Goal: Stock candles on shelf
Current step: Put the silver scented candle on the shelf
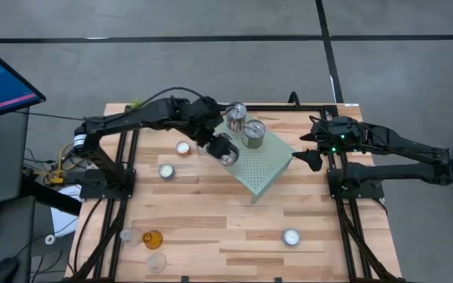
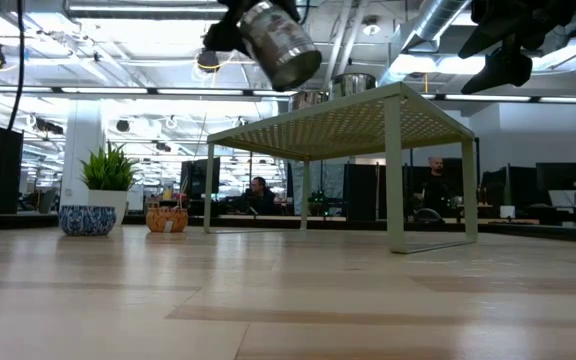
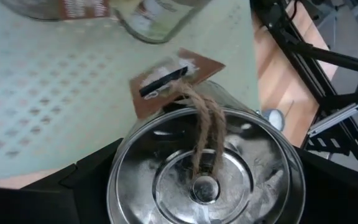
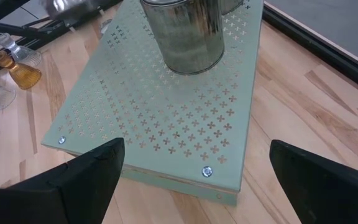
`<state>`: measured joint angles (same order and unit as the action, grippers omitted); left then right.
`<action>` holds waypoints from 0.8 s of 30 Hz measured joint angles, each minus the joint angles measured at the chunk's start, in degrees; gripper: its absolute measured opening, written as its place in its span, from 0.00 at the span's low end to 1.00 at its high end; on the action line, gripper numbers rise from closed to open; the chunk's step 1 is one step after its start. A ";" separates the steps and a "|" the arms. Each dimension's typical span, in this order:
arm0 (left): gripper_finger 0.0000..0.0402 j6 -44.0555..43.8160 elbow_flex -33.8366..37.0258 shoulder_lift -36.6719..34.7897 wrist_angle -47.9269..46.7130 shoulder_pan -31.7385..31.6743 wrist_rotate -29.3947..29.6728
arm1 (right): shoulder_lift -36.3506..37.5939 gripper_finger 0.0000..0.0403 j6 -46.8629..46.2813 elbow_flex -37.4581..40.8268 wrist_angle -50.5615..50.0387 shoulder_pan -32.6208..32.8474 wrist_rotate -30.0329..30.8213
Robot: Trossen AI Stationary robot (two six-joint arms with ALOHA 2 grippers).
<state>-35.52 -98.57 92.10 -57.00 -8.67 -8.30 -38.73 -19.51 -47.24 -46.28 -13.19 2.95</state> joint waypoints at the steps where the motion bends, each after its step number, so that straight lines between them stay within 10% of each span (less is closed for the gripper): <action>1: 0.88 -0.47 -0.38 0.60 0.66 0.17 -0.10 | -0.01 0.97 0.00 0.00 0.00 0.00 -0.01; 24: 0.88 -5.70 -1.24 7.25 9.47 5.12 1.02 | 0.01 0.97 0.57 0.00 0.00 0.00 -0.09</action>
<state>-41.22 -99.81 99.35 -47.53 -3.55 -7.28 -38.72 -18.94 -47.24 -46.28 -13.19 2.86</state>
